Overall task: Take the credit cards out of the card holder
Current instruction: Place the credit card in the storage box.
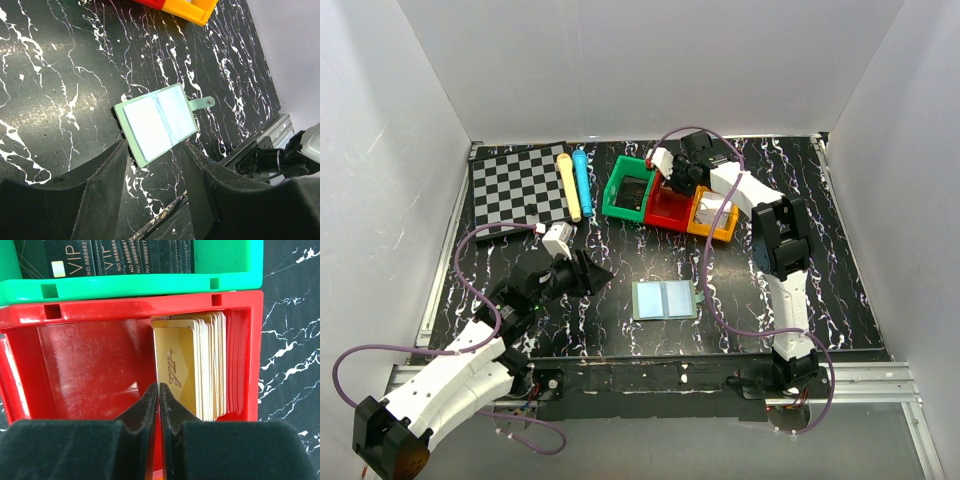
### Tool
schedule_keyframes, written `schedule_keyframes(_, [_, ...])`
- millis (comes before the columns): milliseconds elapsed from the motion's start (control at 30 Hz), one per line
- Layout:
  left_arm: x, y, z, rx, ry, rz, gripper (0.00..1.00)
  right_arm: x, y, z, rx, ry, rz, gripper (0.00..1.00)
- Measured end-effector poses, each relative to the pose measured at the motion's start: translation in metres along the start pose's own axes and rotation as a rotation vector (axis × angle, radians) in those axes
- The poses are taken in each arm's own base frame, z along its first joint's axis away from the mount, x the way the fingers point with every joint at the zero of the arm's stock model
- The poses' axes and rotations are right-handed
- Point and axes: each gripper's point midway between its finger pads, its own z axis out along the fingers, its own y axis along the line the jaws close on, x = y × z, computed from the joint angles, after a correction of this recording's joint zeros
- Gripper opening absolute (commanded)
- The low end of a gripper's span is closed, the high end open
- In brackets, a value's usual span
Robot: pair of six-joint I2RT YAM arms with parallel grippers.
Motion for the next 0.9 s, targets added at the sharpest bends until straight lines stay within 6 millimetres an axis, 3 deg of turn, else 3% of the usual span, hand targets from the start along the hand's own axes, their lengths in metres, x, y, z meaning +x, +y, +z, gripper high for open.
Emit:
schedule_keyframes(667, [0.003, 0.002, 0.0, -0.008, 0.011, -0.002, 0.47, -0.009, -0.038, -0.011, 0.183, 0.018, 0.058, 0.17])
schedule_keyframes(767, [0.003, 0.002, 0.0, -0.008, 0.011, -0.002, 0.47, -0.018, -0.044, -0.023, 0.238, -0.003, 0.065, 0.17])
schedule_keyframes(900, [0.002, 0.002, 0.0, -0.007, 0.01, -0.006, 0.47, -0.039, -0.047, -0.064, 0.337, -0.062, 0.078, 0.19])
